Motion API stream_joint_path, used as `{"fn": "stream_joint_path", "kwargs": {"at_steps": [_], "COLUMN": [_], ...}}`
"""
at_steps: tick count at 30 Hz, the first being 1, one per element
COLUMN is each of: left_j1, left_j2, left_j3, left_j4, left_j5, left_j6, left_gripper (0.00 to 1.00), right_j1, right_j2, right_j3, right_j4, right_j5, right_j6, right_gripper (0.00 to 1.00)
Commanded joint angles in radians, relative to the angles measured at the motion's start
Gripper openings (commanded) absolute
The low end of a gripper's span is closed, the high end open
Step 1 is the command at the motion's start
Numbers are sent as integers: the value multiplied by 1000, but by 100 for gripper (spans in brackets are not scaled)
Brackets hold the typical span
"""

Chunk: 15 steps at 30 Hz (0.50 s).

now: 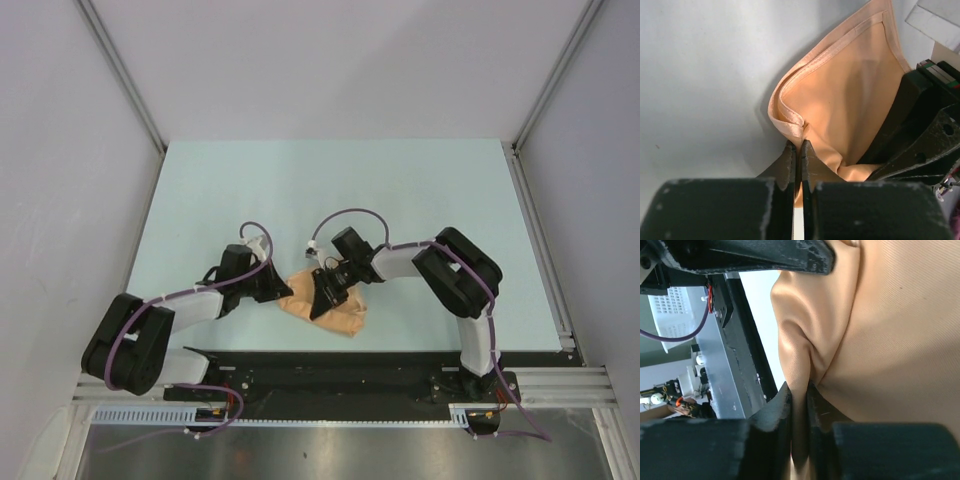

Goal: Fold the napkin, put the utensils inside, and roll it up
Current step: Roll the napkin with the utensil

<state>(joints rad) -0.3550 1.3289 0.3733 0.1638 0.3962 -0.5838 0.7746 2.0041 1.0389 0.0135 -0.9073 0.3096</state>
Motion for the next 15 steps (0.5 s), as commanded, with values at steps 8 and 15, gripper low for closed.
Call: {"fn": "stream_joint_path", "kwargs": {"at_steps": [8,15], "left_j1": [-18,2], "left_j2": [-2,44], "left_j3": [25,73], "left_j4": [-84,-102], "left_j5": [0,9], "left_j6": [-8,6], "left_gripper": [0,0], "right_j1": [-109,148], "right_j2": [-266,-467], "right_j3": [102,6], "right_j4": [-348,-319], "right_j5": [224,727], "right_j6": [-186,-285], "right_gripper": [56,66]}}
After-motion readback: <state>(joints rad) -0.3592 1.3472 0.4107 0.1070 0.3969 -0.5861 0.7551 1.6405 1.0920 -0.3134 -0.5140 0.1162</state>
